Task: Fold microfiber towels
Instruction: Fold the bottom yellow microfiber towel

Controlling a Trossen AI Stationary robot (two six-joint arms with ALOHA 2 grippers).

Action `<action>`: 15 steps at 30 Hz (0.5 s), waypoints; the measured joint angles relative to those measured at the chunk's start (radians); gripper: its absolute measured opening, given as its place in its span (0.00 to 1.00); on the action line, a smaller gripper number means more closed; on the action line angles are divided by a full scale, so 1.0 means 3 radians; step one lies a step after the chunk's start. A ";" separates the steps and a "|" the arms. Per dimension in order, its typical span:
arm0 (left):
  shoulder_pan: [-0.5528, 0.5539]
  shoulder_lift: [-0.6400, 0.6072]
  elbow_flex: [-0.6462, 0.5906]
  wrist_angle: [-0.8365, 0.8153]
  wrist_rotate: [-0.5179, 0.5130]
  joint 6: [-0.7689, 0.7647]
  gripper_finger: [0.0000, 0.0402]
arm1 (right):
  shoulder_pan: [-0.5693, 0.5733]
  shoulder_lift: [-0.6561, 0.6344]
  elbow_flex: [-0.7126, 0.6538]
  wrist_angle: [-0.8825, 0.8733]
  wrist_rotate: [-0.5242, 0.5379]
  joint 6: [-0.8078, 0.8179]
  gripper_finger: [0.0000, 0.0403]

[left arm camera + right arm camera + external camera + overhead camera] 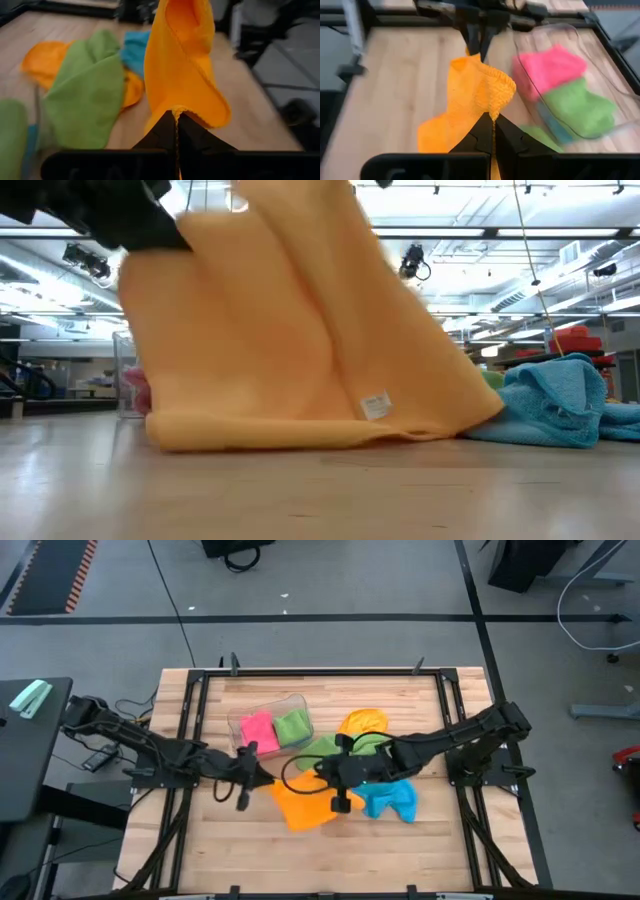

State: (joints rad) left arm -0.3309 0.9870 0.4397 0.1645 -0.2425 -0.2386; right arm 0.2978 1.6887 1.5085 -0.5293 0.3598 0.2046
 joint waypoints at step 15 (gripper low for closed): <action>0.0405 0.0626 -0.0001 -0.0002 -0.0260 0.0132 0.02 | -0.0495 0.0015 -0.0461 0.0204 -0.0427 -0.0321 0.03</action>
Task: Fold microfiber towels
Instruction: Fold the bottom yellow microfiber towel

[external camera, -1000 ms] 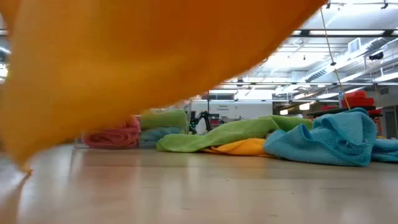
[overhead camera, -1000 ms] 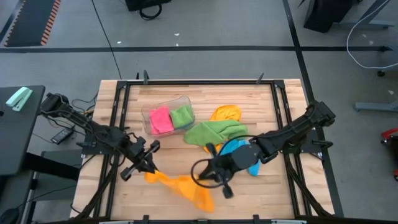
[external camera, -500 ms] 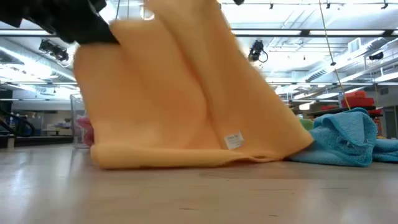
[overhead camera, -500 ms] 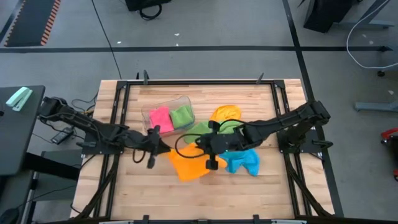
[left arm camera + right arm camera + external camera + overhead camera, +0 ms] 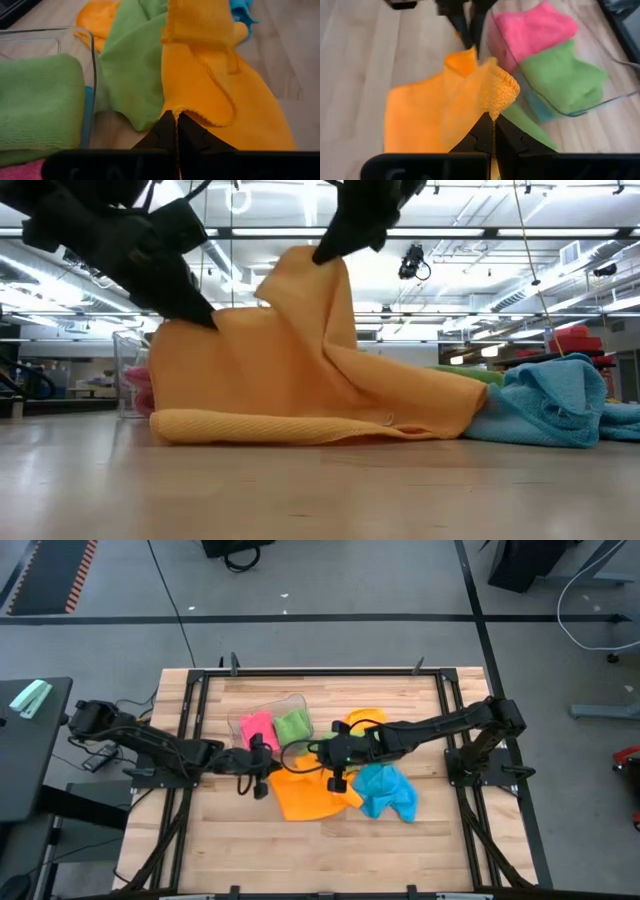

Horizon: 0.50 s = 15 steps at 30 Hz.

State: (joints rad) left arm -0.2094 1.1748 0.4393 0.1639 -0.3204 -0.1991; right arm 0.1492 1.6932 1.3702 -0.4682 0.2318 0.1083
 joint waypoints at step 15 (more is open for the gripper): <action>0.0015 0.0010 0.0000 -0.0122 0.0007 -0.0327 0.08 | -0.0165 -0.0001 -0.0225 0.0332 -0.0257 -0.0283 0.04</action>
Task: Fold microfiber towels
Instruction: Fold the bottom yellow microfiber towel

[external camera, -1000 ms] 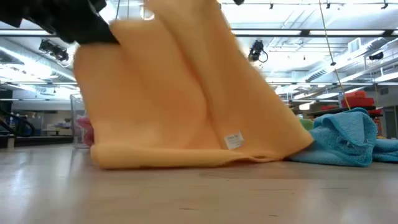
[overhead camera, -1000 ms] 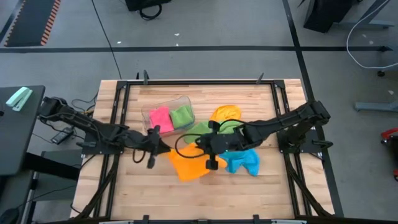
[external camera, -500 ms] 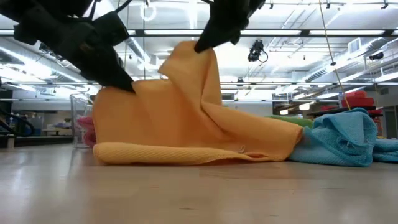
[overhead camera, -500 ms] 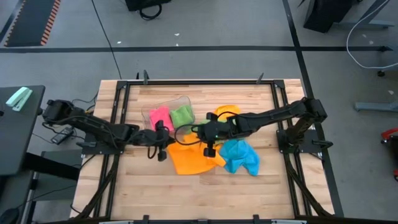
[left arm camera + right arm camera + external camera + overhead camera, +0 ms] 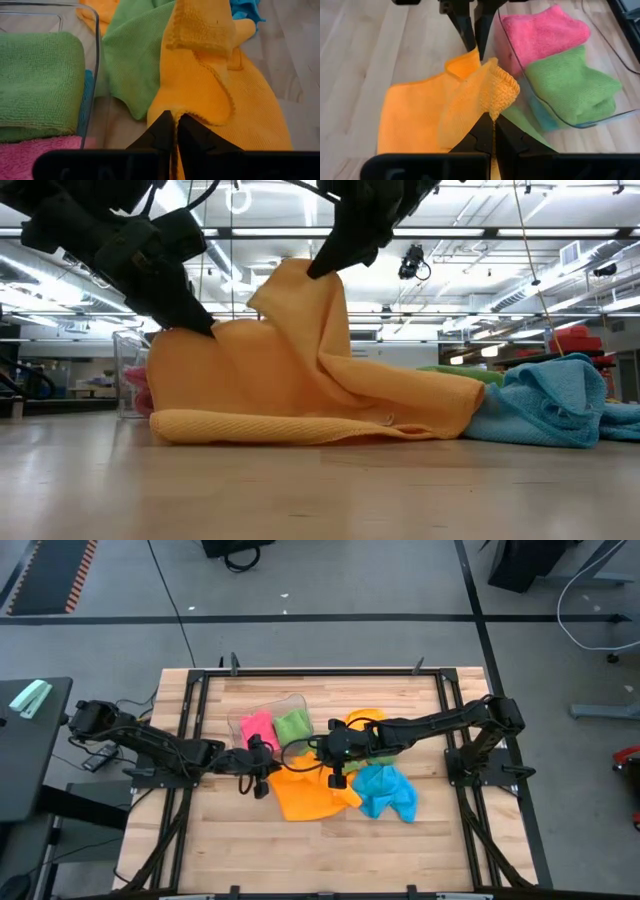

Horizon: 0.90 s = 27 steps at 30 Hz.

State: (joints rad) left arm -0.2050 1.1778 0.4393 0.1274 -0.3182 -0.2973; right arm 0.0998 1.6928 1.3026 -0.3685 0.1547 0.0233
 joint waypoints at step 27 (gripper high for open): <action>-0.0059 0.0001 0.0000 -0.0300 0.0044 -0.0443 0.27 | -0.0115 -0.0082 0.0288 -0.0945 0.0013 0.0189 0.49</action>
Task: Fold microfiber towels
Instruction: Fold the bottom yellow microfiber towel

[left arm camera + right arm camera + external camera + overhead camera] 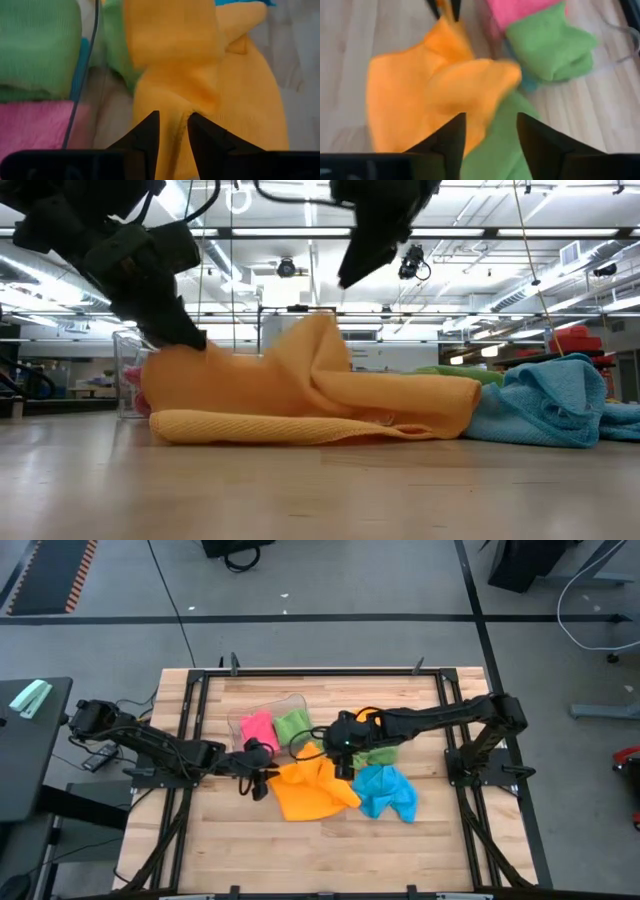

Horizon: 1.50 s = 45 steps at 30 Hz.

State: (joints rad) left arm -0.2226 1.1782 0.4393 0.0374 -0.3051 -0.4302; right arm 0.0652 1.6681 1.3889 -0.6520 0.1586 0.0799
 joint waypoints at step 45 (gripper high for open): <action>0.0001 -0.0175 0.0014 -0.0531 0.0268 -0.0198 0.28 | 0.0888 0.1938 0.0270 0.2193 -0.0426 0.0750 0.54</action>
State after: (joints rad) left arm -0.2222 1.1257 0.4436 -0.1217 -0.2247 -0.4896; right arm 0.3317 2.2494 1.4699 0.0060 0.0308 0.3048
